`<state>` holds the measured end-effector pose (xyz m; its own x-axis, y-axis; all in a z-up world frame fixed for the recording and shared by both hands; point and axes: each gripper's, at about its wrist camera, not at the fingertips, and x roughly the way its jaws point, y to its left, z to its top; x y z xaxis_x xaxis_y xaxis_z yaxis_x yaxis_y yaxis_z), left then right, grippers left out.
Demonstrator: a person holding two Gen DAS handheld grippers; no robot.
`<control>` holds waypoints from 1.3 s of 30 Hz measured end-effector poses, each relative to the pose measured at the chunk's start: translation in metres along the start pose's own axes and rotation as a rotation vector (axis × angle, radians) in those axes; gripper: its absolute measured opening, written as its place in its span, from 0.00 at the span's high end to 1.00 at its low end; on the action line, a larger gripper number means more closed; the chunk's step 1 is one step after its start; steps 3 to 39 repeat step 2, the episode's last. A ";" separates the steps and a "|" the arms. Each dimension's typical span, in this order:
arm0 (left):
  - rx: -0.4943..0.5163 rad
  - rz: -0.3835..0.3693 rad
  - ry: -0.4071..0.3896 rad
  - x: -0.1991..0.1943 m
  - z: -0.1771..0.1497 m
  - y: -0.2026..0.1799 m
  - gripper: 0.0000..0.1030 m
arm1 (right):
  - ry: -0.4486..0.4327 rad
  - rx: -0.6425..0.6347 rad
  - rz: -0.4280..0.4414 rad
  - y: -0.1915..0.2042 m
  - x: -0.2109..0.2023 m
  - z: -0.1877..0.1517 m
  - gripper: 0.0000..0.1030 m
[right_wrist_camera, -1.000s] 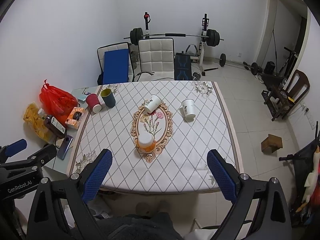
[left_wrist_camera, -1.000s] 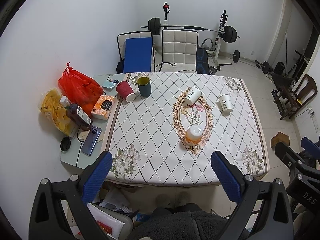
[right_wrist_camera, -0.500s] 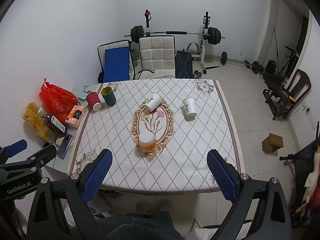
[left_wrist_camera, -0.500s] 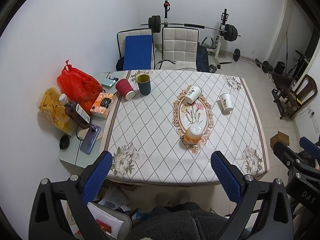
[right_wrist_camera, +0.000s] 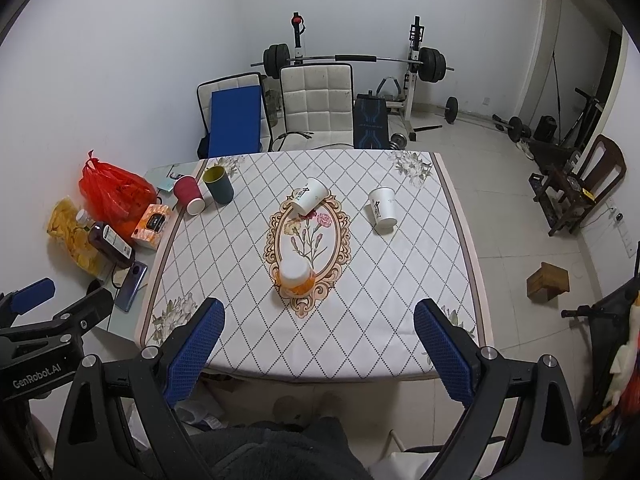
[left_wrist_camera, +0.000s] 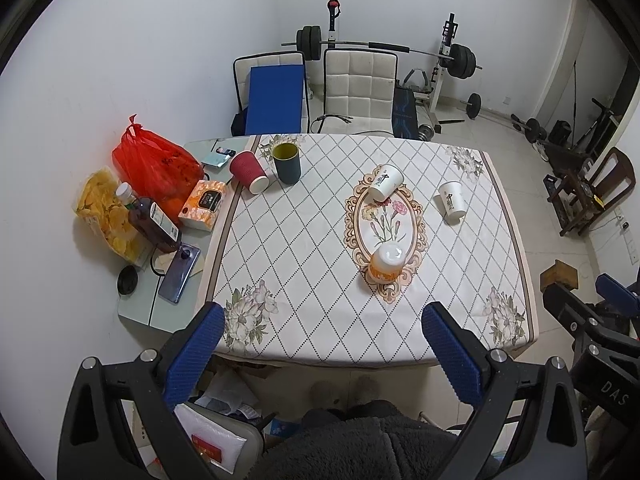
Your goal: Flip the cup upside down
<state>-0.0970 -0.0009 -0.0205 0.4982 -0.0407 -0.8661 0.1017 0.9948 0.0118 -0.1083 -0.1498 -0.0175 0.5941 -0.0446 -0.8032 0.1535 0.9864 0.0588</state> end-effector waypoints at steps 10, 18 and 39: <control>0.001 -0.001 0.000 0.000 0.000 0.000 0.02 | 0.000 -0.001 0.002 0.000 0.000 0.000 0.05; 0.001 -0.001 0.000 0.000 0.000 0.000 0.02 | 0.000 -0.001 0.002 0.000 0.000 0.000 0.05; 0.001 -0.001 0.000 0.000 0.000 0.000 0.02 | 0.000 -0.001 0.002 0.000 0.000 0.000 0.05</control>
